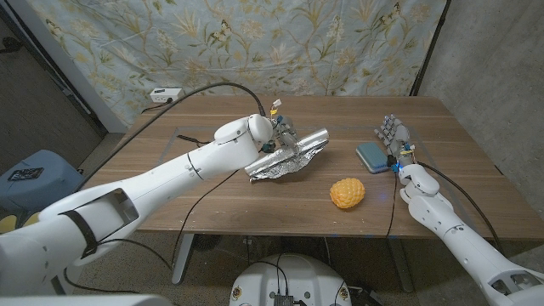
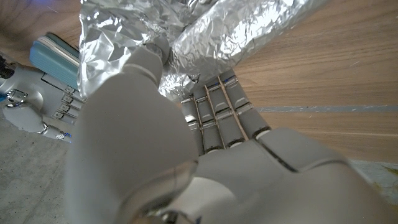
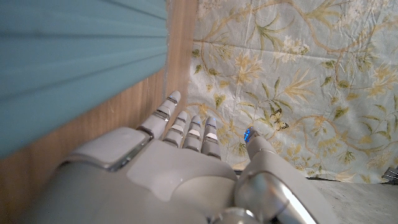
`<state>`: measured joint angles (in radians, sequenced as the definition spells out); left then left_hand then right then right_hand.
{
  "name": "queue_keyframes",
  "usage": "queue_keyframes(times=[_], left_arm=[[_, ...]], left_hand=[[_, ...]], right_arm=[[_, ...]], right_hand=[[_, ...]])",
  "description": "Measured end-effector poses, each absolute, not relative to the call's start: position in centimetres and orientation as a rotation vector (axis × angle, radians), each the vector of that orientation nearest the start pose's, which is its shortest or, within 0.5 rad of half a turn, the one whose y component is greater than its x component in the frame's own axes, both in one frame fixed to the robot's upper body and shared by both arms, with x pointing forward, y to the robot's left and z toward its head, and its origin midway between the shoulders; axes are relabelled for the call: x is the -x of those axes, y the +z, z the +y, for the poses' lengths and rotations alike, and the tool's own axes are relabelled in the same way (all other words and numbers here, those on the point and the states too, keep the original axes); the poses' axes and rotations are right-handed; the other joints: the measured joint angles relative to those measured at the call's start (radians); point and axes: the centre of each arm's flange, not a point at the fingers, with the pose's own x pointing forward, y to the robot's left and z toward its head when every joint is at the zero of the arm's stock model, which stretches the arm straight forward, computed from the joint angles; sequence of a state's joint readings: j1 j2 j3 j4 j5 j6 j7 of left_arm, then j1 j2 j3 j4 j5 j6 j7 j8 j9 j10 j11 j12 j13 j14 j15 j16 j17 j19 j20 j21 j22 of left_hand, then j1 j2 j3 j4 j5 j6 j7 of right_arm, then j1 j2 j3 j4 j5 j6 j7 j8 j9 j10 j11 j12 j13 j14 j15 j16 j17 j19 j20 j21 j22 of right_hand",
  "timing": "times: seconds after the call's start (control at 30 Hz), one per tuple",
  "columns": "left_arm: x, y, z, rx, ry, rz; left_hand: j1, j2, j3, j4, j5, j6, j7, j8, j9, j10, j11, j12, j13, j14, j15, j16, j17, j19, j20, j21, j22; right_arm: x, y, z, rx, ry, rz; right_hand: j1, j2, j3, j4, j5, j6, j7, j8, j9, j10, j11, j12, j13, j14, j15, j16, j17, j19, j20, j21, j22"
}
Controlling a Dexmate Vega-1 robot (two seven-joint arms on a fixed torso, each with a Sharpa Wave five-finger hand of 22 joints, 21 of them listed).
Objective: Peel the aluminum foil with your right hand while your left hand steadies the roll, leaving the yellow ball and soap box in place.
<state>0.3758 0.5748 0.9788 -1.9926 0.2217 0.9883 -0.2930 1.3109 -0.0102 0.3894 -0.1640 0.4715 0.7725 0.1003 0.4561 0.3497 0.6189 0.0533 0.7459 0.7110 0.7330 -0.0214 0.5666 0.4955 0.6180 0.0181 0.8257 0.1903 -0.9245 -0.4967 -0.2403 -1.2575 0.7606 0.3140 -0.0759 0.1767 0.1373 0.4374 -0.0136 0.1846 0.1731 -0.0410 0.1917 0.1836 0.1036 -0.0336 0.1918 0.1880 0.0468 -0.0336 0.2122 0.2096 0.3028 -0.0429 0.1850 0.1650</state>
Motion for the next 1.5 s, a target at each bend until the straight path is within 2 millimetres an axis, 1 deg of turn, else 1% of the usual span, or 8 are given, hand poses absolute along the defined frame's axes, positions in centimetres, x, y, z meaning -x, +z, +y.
queue_keyframes(times=[0.17, 0.33, 0.5, 0.87, 0.97, 1.0, 1.47, 1.5], left_arm=[[-57.3, 6.7, 6.6, -1.168, -0.294, -0.205], [-57.6, 6.9, 6.7, -1.127, -0.322, -0.183], [-58.1, 7.2, 7.1, -1.084, -0.336, -0.166], [-58.9, 7.6, 7.6, -0.973, -0.381, -0.135], [-59.2, 7.4, 7.7, -0.933, -0.398, -0.121], [-59.2, 7.4, 7.7, -0.930, -0.400, -0.120], [-60.4, 6.4, 8.2, -0.785, -0.445, -0.072], [-60.5, 6.4, 8.2, -0.773, -0.448, -0.069]], left_hand=[[0.000, 0.000, -0.001, -0.001, 0.000, 0.000, 0.000, 0.000, 0.000, 0.000, 0.000, -0.001, 0.001, 0.005, 0.005, 0.000, -0.002, 0.000, 0.000, 0.004, 0.000], [0.000, 0.000, -0.001, -0.001, 0.000, 0.001, 0.001, 0.000, 0.000, 0.000, 0.000, -0.002, 0.003, 0.005, 0.005, 0.000, -0.002, 0.005, 0.005, 0.007, 0.000], [0.000, 0.000, -0.001, -0.005, 0.000, 0.001, 0.002, 0.000, 0.000, 0.007, 0.007, -0.005, 0.009, 0.009, 0.009, 0.000, -0.002, 0.005, 0.005, 0.015, 0.000], [0.000, 0.000, 0.002, -0.007, 0.000, 0.003, 0.003, 0.000, 0.000, 0.007, 0.007, -0.009, 0.015, 0.011, 0.010, 0.000, -0.002, 0.005, 0.005, 0.023, 0.000], [0.000, 0.000, 0.002, -0.007, 0.000, 0.005, 0.006, 0.000, 0.000, 0.010, 0.004, -0.016, 0.017, 0.015, 0.014, 0.000, -0.002, 0.005, 0.005, 0.023, 0.000], [0.000, 0.000, 0.002, -0.007, 0.000, 0.007, 0.007, 0.000, 0.000, 0.019, 0.013, -0.017, 0.017, 0.016, 0.016, 0.000, -0.001, 0.005, 0.005, 0.023, 0.000], [0.000, 0.000, 0.002, -0.007, 0.000, 0.012, 0.012, 0.000, -0.001, 0.019, 0.013, -0.025, 0.024, 0.020, 0.013, -0.001, 0.001, 0.005, 0.005, 0.038, 0.000], [0.000, 0.000, 0.002, -0.007, 0.000, 0.012, 0.012, 0.000, -0.002, 0.027, 0.020, -0.027, 0.024, 0.020, 0.013, -0.001, 0.001, 0.005, 0.005, 0.038, 0.000]], right_arm=[[-64.8, -6.5, -36.7, -0.243, -0.027, -0.551], [-64.9, -6.6, -36.7, -0.244, -0.026, -0.545], [-64.9, -6.6, -36.7, -0.242, -0.024, -0.540], [-64.8, -6.7, -36.8, -0.235, -0.023, -0.527], [-64.8, -6.7, -36.9, -0.232, -0.022, -0.522], [-64.8, -6.7, -36.9, -0.231, -0.021, -0.520], [-64.5, -6.8, -37.2, -0.216, -0.019, -0.496], [-64.5, -6.9, -37.3, -0.215, -0.019, -0.494]], right_hand=[[0.000, 0.000, 0.000, 0.000, 0.000, 0.000, 0.000, 0.000, 0.000, -0.003, -0.003, 0.000, 0.000, 0.000, 0.000, 0.000, 0.000, 0.000, 0.000, 0.000, 0.000], [0.000, 0.000, 0.000, 0.000, 0.000, 0.000, 0.000, 0.000, 0.000, -0.003, -0.003, 0.000, 0.000, 0.000, 0.000, 0.000, 0.000, 0.000, 0.000, 0.000, 0.000], [0.000, 0.000, 0.000, 0.000, 0.000, 0.000, 0.000, 0.000, 0.000, -0.003, -0.003, 0.000, 0.000, 0.000, 0.000, 0.000, 0.000, 0.000, 0.000, 0.000, 0.000], [0.000, 0.000, 0.000, 0.000, 0.000, 0.000, 0.000, 0.000, 0.000, -0.003, -0.003, 0.000, 0.000, 0.000, 0.000, 0.000, 0.000, 0.000, 0.000, 0.000, 0.000], [0.000, 0.000, 0.000, 0.000, 0.000, 0.000, 0.000, 0.000, 0.000, -0.003, -0.003, 0.000, 0.000, 0.000, 0.000, 0.000, 0.000, 0.000, 0.000, 0.000, 0.000], [0.000, 0.000, 0.000, 0.000, 0.000, 0.000, 0.000, 0.000, 0.000, -0.003, -0.003, 0.000, 0.000, 0.000, 0.000, 0.000, 0.000, 0.000, 0.000, 0.000, 0.000], [0.000, 0.000, 0.000, 0.000, 0.000, 0.000, 0.000, 0.000, 0.000, -0.003, -0.003, 0.000, 0.000, 0.000, 0.000, 0.000, 0.000, 0.000, 0.000, 0.000, 0.000], [0.000, 0.000, 0.000, 0.000, 0.000, 0.000, 0.000, 0.000, 0.000, -0.003, -0.003, 0.000, 0.000, 0.000, 0.000, 0.000, 0.000, 0.000, 0.000, 0.000, 0.000]])
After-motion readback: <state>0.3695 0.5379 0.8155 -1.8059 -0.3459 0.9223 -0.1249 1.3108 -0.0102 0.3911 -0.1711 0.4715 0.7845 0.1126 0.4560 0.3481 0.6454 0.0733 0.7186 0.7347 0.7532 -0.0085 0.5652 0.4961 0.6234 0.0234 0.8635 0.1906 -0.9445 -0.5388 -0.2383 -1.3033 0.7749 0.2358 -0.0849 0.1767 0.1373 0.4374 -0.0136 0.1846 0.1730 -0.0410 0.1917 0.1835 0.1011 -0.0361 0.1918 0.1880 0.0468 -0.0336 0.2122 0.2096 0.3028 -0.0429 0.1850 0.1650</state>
